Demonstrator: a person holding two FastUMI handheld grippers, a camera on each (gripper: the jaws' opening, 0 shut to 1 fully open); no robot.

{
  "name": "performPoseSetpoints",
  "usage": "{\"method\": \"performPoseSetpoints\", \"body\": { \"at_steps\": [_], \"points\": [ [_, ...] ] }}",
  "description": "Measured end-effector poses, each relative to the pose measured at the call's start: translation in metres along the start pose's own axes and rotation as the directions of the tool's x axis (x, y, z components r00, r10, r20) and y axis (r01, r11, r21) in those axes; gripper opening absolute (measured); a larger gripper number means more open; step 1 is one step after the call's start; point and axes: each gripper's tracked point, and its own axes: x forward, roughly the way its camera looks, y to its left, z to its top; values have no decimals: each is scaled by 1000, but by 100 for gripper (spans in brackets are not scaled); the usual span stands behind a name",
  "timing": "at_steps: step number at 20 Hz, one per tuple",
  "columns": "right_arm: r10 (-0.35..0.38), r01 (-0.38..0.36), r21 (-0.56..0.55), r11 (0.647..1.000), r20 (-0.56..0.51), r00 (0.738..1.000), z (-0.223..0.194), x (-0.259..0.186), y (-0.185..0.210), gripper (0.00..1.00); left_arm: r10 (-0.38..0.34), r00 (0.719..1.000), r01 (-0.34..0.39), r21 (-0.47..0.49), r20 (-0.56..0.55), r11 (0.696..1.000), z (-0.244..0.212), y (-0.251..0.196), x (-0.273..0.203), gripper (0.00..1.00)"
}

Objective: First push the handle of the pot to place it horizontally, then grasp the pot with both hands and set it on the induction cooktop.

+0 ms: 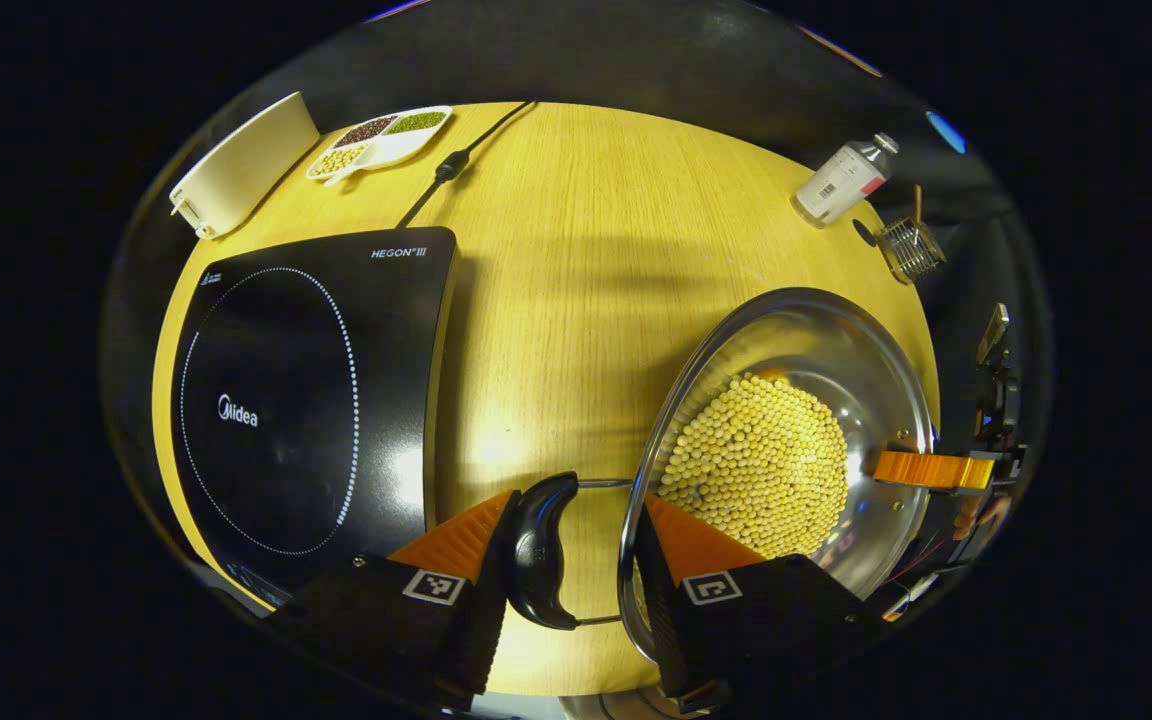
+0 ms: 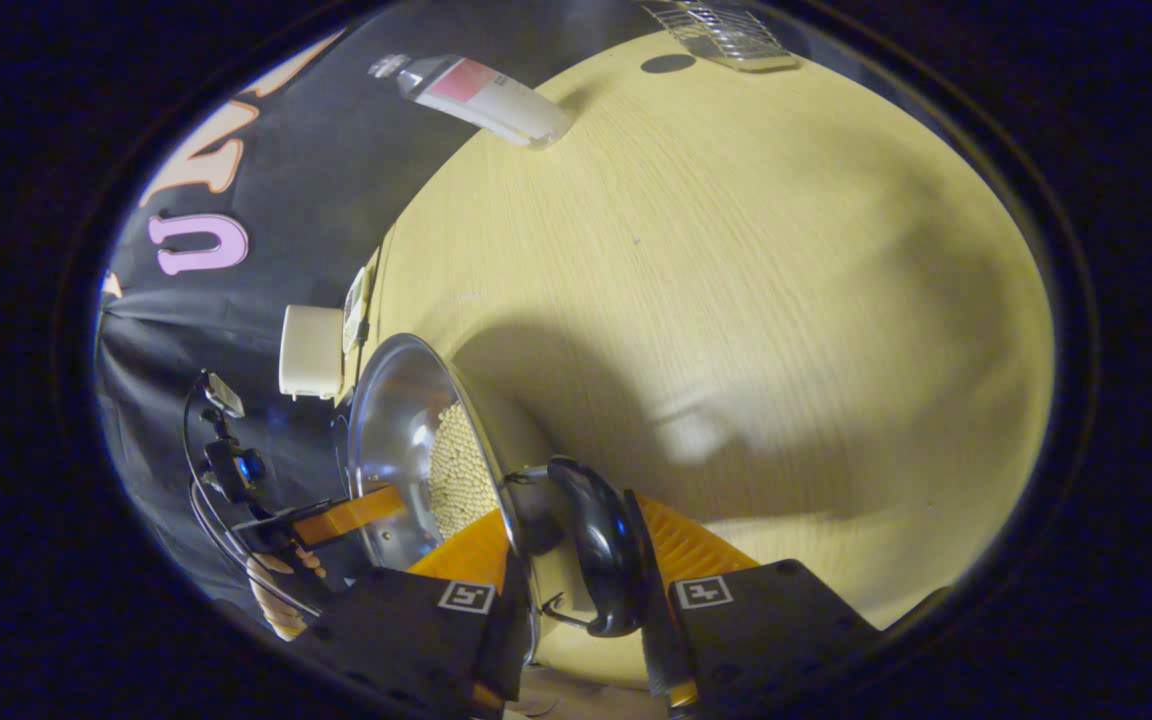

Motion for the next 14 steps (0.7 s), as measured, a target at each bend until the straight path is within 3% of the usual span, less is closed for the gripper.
{"method": "performPoseSetpoints", "body": {
  "at_steps": [8, 9, 11, 14],
  "points": [
    [-8, 10, -40, 999, 49, 999, -16, -41, -1, 44, -15, 1000, 15, 17, 26, 1000, -20, -16, -32, 64],
    [-8, 11, -44, 999, 55, 998, -20, -46, 0, 50, -16, 999, 16, 15, 29, 1000, -24, -18, -37, 64],
    [-9, 13, -52, 999, 64, 998, -30, -57, -2, 46, -20, 999, 19, 15, 33, 1000, -34, -22, -45, 64],
    [-7, 11, -57, 998, 73, 997, -46, -72, -6, 50, -21, 999, 20, 29, 32, 999, -50, -27, -58, 64]
  ]
}}
